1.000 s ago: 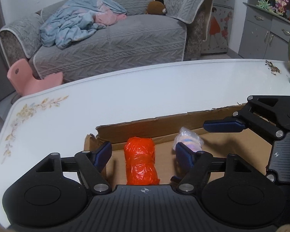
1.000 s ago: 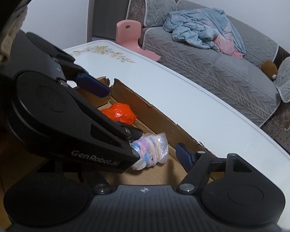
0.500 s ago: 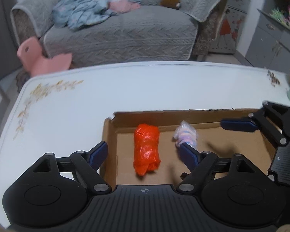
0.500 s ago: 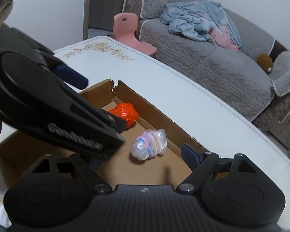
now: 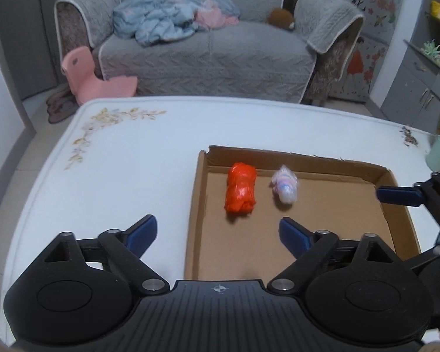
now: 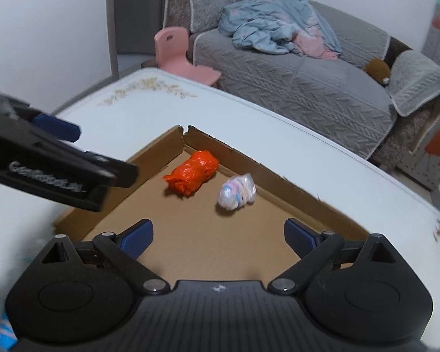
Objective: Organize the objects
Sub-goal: 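Move right tool to the pile and grasp the pink fluffy pompom, then grasp blue knit sock roll with left tool while right tool holds pompom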
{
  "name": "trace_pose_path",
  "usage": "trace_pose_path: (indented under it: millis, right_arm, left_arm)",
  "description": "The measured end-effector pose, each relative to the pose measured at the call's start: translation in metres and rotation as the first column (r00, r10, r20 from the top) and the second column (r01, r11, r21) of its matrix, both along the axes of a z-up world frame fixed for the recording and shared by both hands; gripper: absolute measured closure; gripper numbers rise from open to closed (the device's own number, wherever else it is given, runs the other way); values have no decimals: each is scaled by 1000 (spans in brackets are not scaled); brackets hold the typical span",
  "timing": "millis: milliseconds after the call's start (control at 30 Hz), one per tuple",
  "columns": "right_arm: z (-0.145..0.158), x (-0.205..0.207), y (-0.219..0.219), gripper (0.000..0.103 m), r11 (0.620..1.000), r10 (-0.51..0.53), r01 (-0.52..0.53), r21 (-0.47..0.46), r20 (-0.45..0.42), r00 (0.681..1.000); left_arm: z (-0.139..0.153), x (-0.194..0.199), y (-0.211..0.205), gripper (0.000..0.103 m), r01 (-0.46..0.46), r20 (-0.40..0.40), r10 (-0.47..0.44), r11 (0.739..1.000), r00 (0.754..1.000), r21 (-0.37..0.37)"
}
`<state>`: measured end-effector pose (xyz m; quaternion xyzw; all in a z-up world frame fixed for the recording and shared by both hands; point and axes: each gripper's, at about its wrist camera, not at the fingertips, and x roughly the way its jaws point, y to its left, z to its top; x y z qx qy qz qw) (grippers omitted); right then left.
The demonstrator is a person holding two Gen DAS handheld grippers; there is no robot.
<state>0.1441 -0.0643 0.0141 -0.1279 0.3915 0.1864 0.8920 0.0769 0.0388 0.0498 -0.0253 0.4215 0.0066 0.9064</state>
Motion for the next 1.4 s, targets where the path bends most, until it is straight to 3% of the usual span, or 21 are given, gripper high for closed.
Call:
trace_pose_path:
  millis: [333,567,733,933,1033,1167,1400]
  right_arm:
    - [6,-86,-33,3,988,-97,94,123,15,995]
    - [-15,-142,-52,2,976,-182,176,126,38,983]
    - [-39,-178,-63,2,959,-250,242,148,40,967]
    - [-73,-199,-63,4,952,-274,261,157,69,959]
    - [-82,-196,-64,14,950,-286,272,152,77,955]
    - [-92,-202,-70,39,946,-285,272,174,52,957]
    - [-94,-221,-85,43,943,-283,262,204,81,956]
  left_arm:
    - [-9,-108,24,2,-102,57,105,993,993,-56]
    - [-34,-171,23,1,-162,43,166,983,985,-82]
    - [-54,-201,11,1,-158,48,161,985,986,-75]
    - [-85,-205,-2,1,-132,29,134,989,991,-63]
    - [-93,-204,-4,1,-115,15,115,993,993,-41]
    - [-99,-207,1,4,-107,6,107,994,994,-18]
    - [-100,-209,3,5,-92,33,91,995,995,41]
